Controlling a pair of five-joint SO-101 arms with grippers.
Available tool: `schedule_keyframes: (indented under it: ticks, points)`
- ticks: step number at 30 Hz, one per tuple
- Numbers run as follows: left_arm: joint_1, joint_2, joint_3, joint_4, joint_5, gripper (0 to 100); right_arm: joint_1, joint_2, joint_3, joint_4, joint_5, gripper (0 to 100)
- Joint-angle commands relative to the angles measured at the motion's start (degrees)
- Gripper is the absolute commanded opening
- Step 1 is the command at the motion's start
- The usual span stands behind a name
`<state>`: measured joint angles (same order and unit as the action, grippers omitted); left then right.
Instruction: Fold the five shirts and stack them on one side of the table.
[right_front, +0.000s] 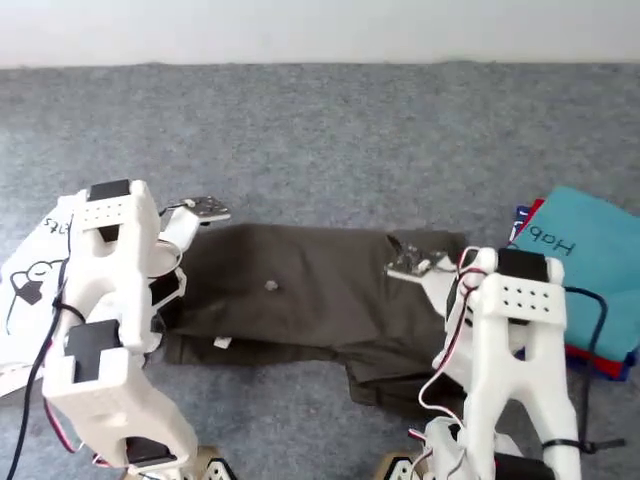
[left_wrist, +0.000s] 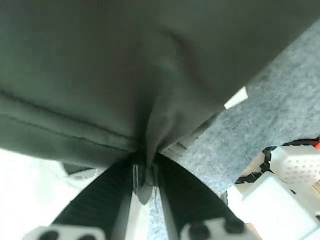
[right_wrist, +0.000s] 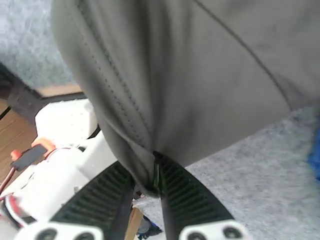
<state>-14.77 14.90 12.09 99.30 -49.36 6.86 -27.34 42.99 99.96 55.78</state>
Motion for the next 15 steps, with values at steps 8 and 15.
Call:
schedule_keyframes:
  ticks: [8, 15]
  points:
    - [1.49, -2.64, 5.93, 1.23, -4.75, 2, 0.66, -1.1, 3.78, -5.32, 1.05, 0.9]
    - [-3.87, -3.52, -0.04, 1.23, -5.01, 11, 0.57, -1.63, 3.25, -4.88, 2.29, 16.2]
